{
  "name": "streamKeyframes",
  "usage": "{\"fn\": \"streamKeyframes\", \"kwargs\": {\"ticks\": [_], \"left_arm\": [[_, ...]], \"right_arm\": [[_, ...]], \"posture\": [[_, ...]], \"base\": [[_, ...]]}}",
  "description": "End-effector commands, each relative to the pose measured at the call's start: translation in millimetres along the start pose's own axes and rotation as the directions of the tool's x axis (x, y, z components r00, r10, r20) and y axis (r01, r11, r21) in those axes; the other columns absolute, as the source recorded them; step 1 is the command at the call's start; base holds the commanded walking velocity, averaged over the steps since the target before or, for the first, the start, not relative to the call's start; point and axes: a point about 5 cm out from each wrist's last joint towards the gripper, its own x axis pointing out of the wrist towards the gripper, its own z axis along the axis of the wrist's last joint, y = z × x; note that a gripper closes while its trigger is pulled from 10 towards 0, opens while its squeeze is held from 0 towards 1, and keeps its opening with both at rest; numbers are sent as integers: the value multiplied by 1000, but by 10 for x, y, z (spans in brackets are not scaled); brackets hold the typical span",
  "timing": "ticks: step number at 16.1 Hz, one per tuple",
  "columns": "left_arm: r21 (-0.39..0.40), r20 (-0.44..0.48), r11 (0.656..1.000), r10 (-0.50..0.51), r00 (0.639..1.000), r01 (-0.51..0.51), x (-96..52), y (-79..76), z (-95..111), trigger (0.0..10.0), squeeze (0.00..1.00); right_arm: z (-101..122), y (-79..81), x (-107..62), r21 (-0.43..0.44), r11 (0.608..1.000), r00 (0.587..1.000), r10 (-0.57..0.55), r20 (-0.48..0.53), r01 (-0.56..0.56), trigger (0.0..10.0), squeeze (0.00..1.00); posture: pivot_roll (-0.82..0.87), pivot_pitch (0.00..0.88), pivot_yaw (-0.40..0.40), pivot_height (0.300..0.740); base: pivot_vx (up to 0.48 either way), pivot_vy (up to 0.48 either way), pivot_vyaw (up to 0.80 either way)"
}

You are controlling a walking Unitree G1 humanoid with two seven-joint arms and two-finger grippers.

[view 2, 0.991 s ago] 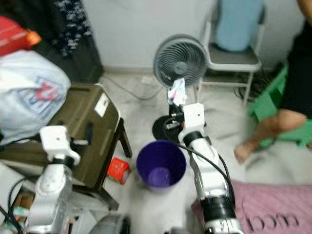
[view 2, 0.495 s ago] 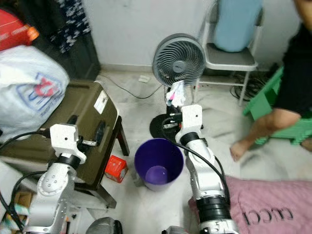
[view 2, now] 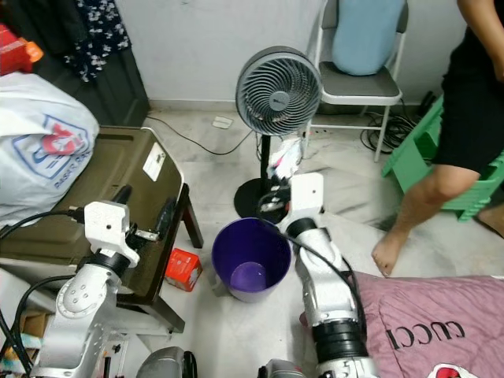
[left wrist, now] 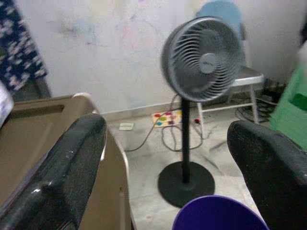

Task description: Clean up the room

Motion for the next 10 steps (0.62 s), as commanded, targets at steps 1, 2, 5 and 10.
{"fn": "streamKeyframes", "kwargs": {"ticks": [1, 2, 5, 10], "left_arm": [[30, 24, 998, -53, 998, 52, 8, -70, 78, 10000, 0], [35, 22, 998, -61, 998, 61, 10, -83, 86, 10000, 0], [40, 21, 996, -75, 997, 74, -41, -85, 114, 10000, 0], [25, -13, 992, -126, 992, 126, -191, -201, 162, 10000, 0]], "right_arm": [[-123, -26, -18, 5, 1000, 997, -30, -73, 30, 10000, 0], [-151, -36, 2, 21, 999, 995, -41, -88, 43, 10000, 0], [-186, 5, 46, 4, 999, 993, -47, -109, 48, 10000, 0], [-248, 7, 43, -3, 997, 988, -83, -129, 83, 10000, 0]], "posture": [[1, 93, 19, 740], [16, 107, 22, 740], [33, 141, 35, 740], [76, 208, 75, 740]], "base": [[0, 0, 0], [0, 0, 0], [0, 0, 0], [0, 0, 0]]}}
